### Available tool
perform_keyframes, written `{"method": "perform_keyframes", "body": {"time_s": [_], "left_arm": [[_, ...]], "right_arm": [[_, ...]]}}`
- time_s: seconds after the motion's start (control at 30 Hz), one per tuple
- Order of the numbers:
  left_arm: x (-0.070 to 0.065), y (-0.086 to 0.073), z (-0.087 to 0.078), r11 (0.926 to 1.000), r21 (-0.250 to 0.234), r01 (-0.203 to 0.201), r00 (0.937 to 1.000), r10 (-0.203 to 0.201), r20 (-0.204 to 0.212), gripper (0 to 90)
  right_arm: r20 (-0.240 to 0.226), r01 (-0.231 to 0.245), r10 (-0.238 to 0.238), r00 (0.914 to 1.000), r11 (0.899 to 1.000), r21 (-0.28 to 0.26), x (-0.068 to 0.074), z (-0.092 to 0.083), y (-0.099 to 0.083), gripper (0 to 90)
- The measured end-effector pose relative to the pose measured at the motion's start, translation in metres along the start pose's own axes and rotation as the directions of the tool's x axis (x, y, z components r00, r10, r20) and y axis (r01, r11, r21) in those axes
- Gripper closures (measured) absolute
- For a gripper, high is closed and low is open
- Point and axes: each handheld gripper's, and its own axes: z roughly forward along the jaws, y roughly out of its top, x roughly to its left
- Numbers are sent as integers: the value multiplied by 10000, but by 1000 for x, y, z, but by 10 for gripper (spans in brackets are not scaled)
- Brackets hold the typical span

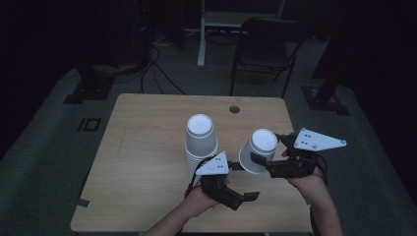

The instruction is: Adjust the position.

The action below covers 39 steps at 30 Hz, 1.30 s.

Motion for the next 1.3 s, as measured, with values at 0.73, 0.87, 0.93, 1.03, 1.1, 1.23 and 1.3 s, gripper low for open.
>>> {"method": "perform_keyframes", "body": {"time_s": [0.73, 0.87, 0.93, 1.03, 1.1, 1.23, 1.3], "left_arm": [[9, 10, -25, 9884, -1515, -91, 9980, -5, -629, 608], [11, 14, -35, 9841, -1773, 103, 9988, -188, -463, 711], [11, 15, -37, 9845, -1752, 74, 9989, -154, -441, 743], [10, 16, -40, 9846, -1737, 188, 9998, -173, 103, 786], [10, 16, -40, 9848, -1709, 308, 9979, -206, 611, 818], [5, 15, -37, 9892, -1464, -15, 9957, 150, 915, 869], [4, 15, -36, 9922, -1237, -156, 9972, 246, 712, 873]], "right_arm": [[-425, -198, 184, 9989, 9993, -322, -1, -16, -2, 206], [-503, -98, 91, 9987, 9999, -140, 1, -15, -5, 206], [-514, -50, 48, 9987, 10000, -45, 2, -13, -7, 210], [-865, -267, 255, 9959, 9996, -126, -1, -14, -9, 209], [-1295, -478, 447, 9906, 9986, -215, -2, -15, -11, 207], [-1677, -708, 688, 9834, 9975, -64, -3, -15, -12, 177], [-1548, -665, 653, 9858, 9978, -29, -3, -15, -11, 183]]}}
